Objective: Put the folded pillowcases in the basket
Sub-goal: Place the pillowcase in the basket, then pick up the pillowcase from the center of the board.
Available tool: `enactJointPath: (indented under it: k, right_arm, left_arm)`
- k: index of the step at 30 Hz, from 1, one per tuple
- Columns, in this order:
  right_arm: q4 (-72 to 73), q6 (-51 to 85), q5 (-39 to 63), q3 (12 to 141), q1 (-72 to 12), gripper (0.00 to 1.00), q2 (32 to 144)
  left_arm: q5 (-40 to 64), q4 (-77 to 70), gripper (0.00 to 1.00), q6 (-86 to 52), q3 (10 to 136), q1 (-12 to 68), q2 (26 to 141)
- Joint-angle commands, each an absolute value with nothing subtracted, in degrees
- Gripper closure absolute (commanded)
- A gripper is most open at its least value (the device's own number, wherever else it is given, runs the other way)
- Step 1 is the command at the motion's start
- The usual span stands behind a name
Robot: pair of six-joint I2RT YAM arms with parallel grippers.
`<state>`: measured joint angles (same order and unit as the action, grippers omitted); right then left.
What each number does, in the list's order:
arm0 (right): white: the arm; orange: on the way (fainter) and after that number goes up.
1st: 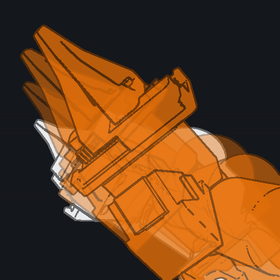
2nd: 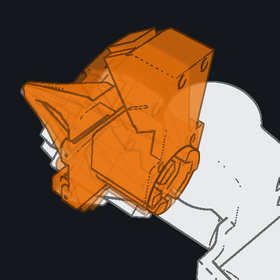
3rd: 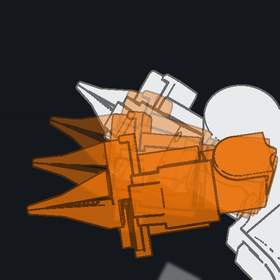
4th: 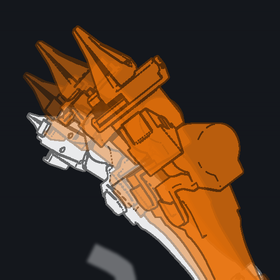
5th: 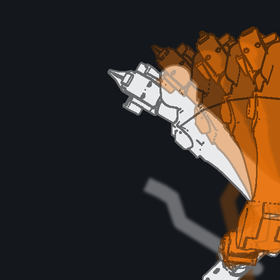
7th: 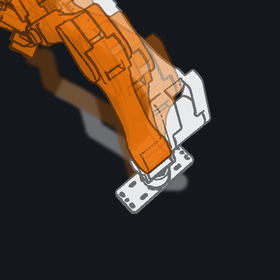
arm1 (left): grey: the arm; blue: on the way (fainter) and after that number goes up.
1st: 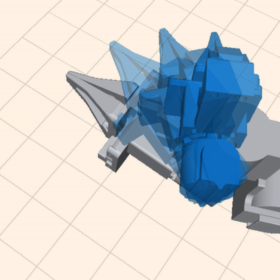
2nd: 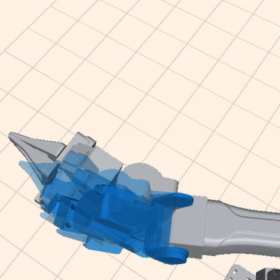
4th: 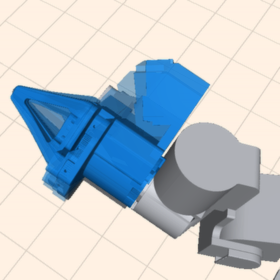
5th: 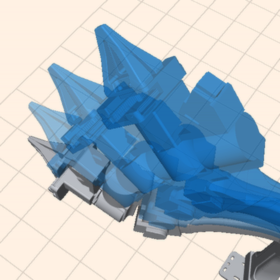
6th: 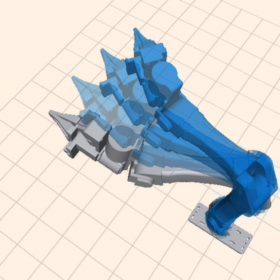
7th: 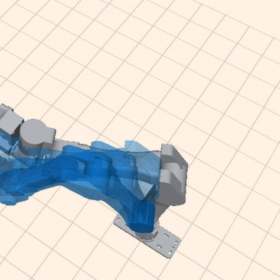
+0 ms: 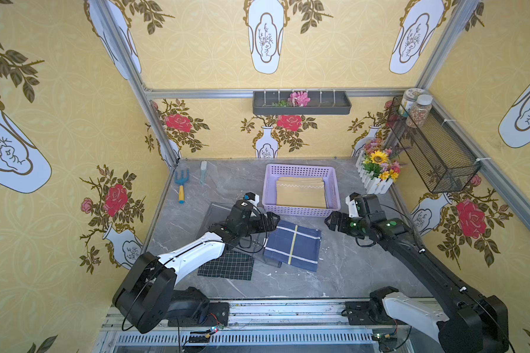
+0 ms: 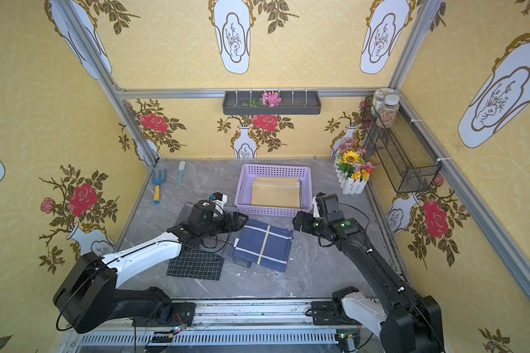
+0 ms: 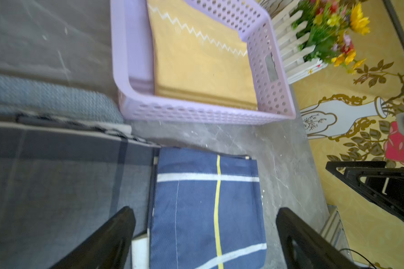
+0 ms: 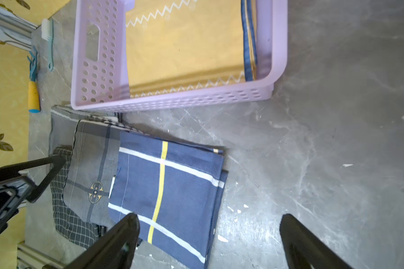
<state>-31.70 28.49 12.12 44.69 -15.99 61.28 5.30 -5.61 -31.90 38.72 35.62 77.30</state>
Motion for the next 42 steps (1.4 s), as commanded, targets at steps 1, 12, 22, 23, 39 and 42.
enactJointPath:
  k: [1, 12, 22, 23, 39, 42]
  right_arm:
    - [-30.53, 30.09, 13.84, 41.97, -17.08, 0.03, 59.73]
    - [-24.45, 32.70, 18.10, 35.42, -19.99, 0.03, 59.50]
    - [-25.79, 35.25, 6.19, 37.99, -30.51, 0.03, 66.60]
    - [-26.03, 35.35, 5.16, 38.37, -31.53, 0.03, 67.36]
    - [-26.02, 38.48, 1.21, 39.77, -35.90, 0.02, 73.15]
    - [-25.94, 39.41, 0.94, 39.74, -36.04, 0.00, 73.78]
  left_arm:
    - [2.84, -3.63, 0.00, -33.65, 38.41, 37.47, 79.24]
    - [0.44, -0.78, 0.00, -36.35, 39.03, 40.08, 83.73]
    - [1.23, 1.84, 0.11, -36.10, 40.65, 40.61, 87.26]
    - [1.53, 1.76, 0.13, -36.14, 40.74, 40.65, 87.61]
    - [3.27, 1.38, 0.37, -35.76, 41.60, 40.91, 92.37]
    - [3.64, 1.38, 0.43, -35.86, 41.48, 40.96, 92.46]
